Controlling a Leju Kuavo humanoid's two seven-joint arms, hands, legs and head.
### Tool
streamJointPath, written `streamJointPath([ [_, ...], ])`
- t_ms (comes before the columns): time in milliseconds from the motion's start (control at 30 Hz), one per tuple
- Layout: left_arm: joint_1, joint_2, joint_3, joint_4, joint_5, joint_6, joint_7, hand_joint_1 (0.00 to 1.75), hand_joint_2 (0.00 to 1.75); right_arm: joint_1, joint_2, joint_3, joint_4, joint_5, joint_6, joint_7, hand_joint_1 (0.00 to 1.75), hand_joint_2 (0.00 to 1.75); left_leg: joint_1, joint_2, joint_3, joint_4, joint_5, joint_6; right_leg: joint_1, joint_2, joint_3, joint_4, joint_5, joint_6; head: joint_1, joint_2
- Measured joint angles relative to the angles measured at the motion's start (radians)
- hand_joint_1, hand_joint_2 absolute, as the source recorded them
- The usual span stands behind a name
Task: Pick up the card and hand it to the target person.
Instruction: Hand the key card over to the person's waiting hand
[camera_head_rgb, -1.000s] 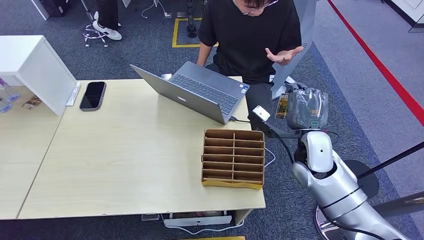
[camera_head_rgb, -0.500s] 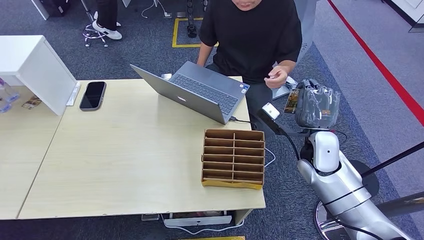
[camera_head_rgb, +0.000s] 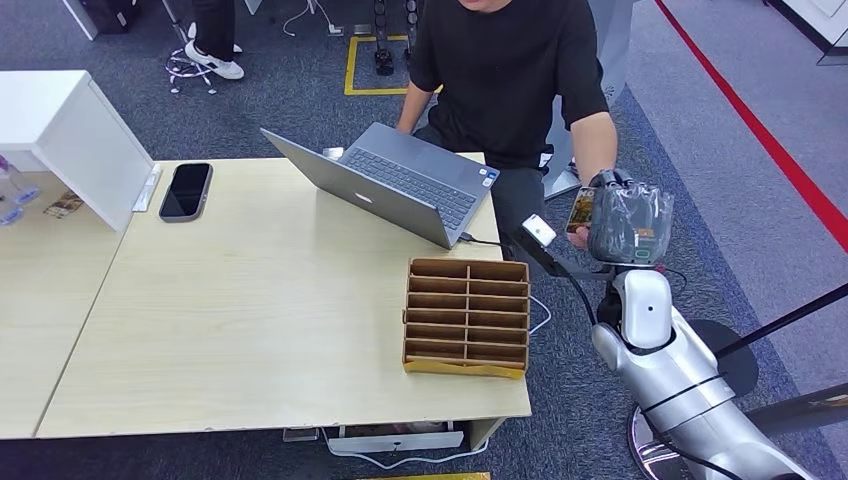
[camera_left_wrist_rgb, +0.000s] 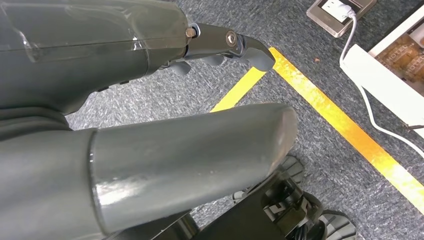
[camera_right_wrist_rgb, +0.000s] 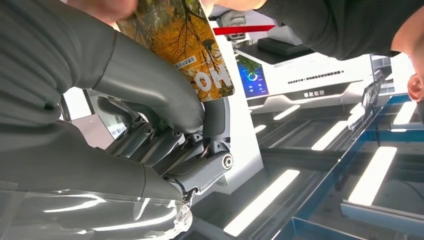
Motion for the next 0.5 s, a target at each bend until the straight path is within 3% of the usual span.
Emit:
streamJointPath([
  [133,0.000,0.000,0.000,0.000,0.000,0.000,0.000,0.00,0.00,0.000,0.004,0.000,0.013,0.014,-0.002,0.005,1.72,1.75,0.000,0.000,0.000,0.000,0.000,0.000,0.000,0.000,0.000,0.000,0.000,0.000,0.000,0.000],
  [200,0.000,0.000,-0.001,0.000,-0.001,0.000,0.000,0.00,0.00,0.001,0.005,0.000,0.018,0.023,-0.001,0.006,1.52,1.75,0.000,0.000,0.000,0.000,0.000,0.000,0.000,0.000,0.000,0.000,0.000,0.000,0.000,0.000],
  [300,0.000,0.000,-0.001,0.000,-0.002,0.000,0.000,0.00,0.00,0.004,0.005,0.000,0.023,0.038,0.009,0.008,0.35,1.75,0.000,0.000,0.000,0.000,0.000,0.000,0.000,0.000,0.000,0.000,0.000,0.000,0.000,0.000],
  [333,0.000,0.000,-0.001,0.000,-0.002,0.000,0.000,0.00,0.00,0.005,0.005,0.000,0.025,0.041,0.018,0.008,0.05,1.75,0.000,0.000,0.000,0.000,0.000,0.000,0.000,0.000,0.000,0.000,0.000,0.000,0.000,0.000],
  [500,0.002,0.000,-0.003,0.000,-0.001,0.000,0.002,0.00,0.00,0.013,0.004,0.000,0.034,0.036,0.076,0.009,0.00,1.75,0.000,0.000,0.000,0.000,0.000,0.000,0.000,0.000,0.000,0.000,0.000,0.000,0.000,0.000],
])
